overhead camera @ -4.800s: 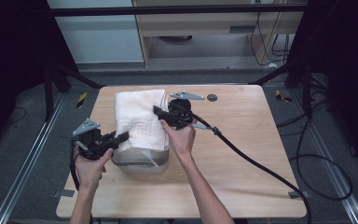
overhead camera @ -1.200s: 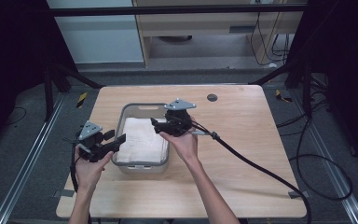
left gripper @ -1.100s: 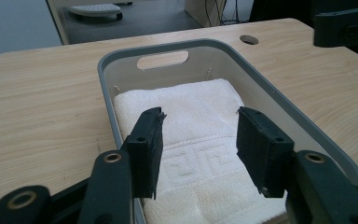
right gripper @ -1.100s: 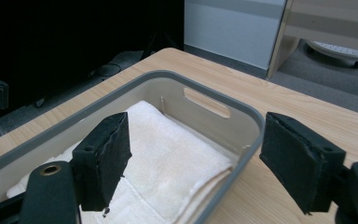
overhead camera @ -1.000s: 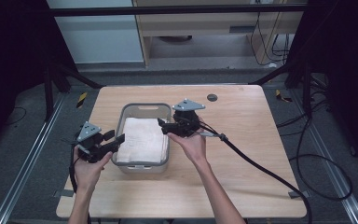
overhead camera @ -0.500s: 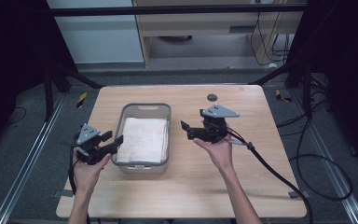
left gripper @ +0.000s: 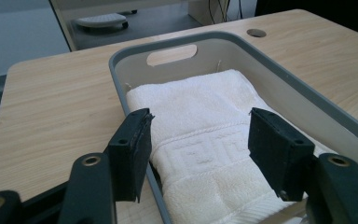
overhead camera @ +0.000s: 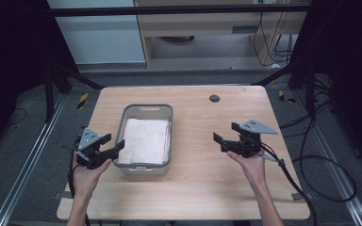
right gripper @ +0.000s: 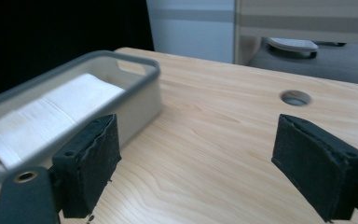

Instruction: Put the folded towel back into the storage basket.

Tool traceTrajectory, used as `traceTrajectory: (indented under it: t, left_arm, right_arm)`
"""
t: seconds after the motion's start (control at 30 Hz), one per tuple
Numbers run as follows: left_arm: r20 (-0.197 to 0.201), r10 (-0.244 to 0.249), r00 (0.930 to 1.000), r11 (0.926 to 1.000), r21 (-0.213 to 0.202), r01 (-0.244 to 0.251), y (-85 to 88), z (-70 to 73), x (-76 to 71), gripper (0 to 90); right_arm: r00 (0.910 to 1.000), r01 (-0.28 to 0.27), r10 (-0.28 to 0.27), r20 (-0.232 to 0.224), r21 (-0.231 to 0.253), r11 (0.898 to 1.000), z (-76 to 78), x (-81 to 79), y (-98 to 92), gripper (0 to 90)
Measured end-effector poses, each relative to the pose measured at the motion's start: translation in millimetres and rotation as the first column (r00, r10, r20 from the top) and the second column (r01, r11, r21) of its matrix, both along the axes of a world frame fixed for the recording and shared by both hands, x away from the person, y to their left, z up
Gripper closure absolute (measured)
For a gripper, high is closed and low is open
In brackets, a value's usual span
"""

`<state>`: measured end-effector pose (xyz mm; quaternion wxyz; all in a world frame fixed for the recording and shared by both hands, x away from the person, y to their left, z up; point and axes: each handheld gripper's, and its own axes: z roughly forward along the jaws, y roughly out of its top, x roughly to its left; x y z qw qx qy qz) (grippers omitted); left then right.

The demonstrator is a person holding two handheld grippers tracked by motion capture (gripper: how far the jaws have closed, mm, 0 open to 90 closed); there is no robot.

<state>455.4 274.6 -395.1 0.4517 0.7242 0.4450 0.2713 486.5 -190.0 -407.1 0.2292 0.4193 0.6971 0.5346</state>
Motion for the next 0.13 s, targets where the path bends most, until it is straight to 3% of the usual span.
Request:
traceTrajectory:
  t: [0.13]
  left_arm:
    - [0.005,0.003,1.0,0.9999,-0.014,-0.003,4.3,-3.5,-5.0,38.4]
  right_arm:
    - [0.9998,0.021,-0.021,-0.002,-0.014,1.0,-6.0,-10.1,-25.4,18.2]
